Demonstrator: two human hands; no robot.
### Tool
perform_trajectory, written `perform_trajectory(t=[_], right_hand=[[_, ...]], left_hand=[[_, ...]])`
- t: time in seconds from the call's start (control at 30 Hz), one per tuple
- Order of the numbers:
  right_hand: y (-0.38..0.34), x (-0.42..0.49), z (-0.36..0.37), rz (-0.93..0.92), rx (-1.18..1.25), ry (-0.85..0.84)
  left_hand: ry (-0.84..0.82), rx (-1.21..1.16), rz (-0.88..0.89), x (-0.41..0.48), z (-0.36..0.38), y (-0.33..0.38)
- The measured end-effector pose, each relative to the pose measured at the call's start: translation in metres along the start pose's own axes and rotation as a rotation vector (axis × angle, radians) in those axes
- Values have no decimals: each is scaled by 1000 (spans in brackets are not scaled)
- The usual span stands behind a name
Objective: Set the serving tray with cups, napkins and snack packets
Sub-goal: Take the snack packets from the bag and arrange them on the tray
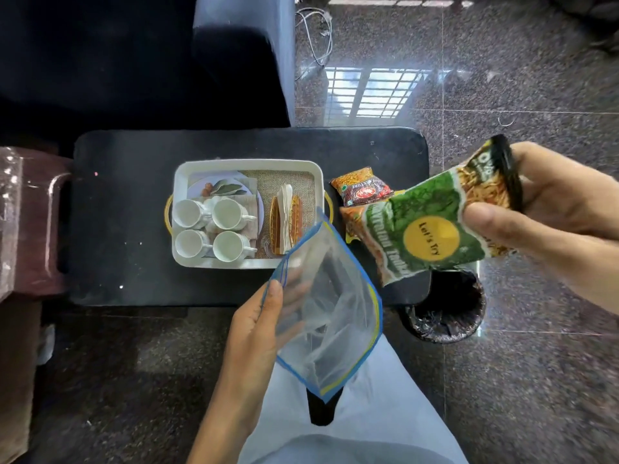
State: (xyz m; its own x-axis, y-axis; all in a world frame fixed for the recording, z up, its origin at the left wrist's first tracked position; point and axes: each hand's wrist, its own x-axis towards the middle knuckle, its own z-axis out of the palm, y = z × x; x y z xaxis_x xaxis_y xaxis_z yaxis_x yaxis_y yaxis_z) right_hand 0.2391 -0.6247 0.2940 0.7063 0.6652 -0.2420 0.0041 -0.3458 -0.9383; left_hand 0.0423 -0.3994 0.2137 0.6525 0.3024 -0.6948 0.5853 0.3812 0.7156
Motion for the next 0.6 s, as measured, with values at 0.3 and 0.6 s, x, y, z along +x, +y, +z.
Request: perform_trajectory(t=[0.3,0.6], right_hand=[[114,35,17,208,-99,205],[239,86,93,326,-416,-80]], left_hand=[[145,-82,-123,-4,-2,-26],[147,-101,-147,18,12,-33]])
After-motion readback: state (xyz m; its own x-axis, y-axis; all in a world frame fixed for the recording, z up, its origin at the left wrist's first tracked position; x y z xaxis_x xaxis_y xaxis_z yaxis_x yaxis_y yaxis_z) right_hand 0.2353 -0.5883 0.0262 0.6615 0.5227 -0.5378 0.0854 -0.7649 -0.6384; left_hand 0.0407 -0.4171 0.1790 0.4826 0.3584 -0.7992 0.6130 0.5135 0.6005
